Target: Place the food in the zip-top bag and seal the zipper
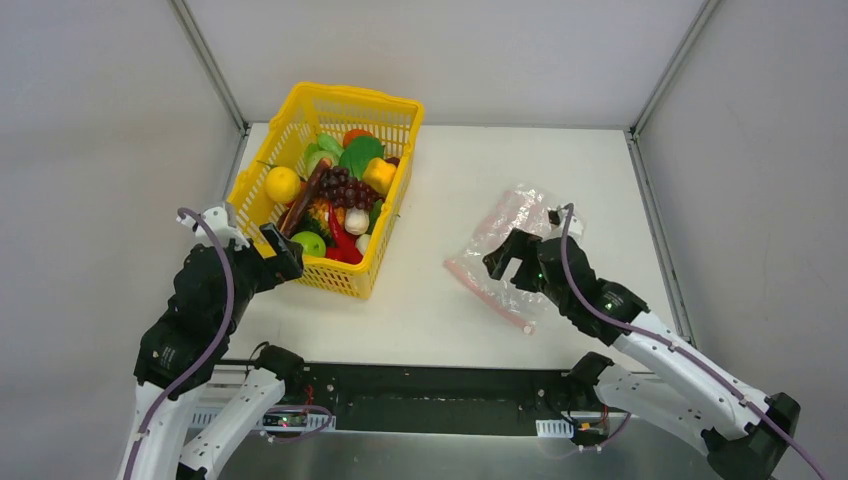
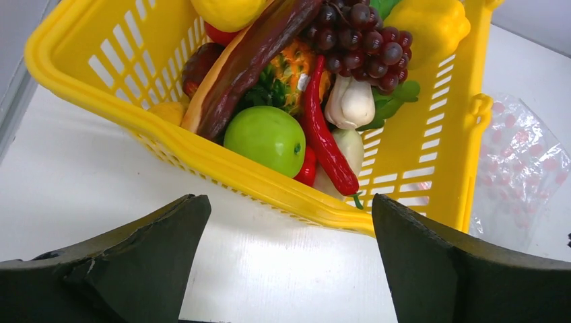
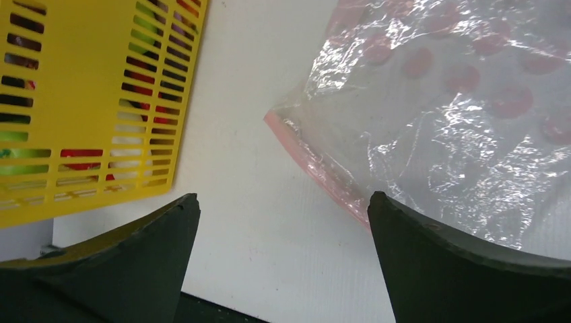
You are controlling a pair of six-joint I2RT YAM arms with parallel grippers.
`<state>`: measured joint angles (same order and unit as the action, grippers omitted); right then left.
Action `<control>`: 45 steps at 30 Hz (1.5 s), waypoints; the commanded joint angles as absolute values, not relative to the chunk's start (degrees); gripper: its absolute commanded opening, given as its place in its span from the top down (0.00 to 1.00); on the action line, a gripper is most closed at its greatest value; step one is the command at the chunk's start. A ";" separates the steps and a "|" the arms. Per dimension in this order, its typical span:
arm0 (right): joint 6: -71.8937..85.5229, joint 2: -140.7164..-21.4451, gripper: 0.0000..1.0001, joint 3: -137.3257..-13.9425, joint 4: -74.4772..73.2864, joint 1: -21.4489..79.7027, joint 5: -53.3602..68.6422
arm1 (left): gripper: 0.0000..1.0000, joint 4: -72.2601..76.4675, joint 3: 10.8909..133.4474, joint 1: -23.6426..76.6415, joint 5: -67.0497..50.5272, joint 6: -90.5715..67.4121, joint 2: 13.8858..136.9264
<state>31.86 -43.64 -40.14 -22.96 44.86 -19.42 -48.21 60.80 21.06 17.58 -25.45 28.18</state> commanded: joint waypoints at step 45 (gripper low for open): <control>3.09 -91.32 0.39 -54.87 -22.32 54.97 -28.84 | 0.00 -40.34 59.80 21.45 -3.70 -17.36 21.71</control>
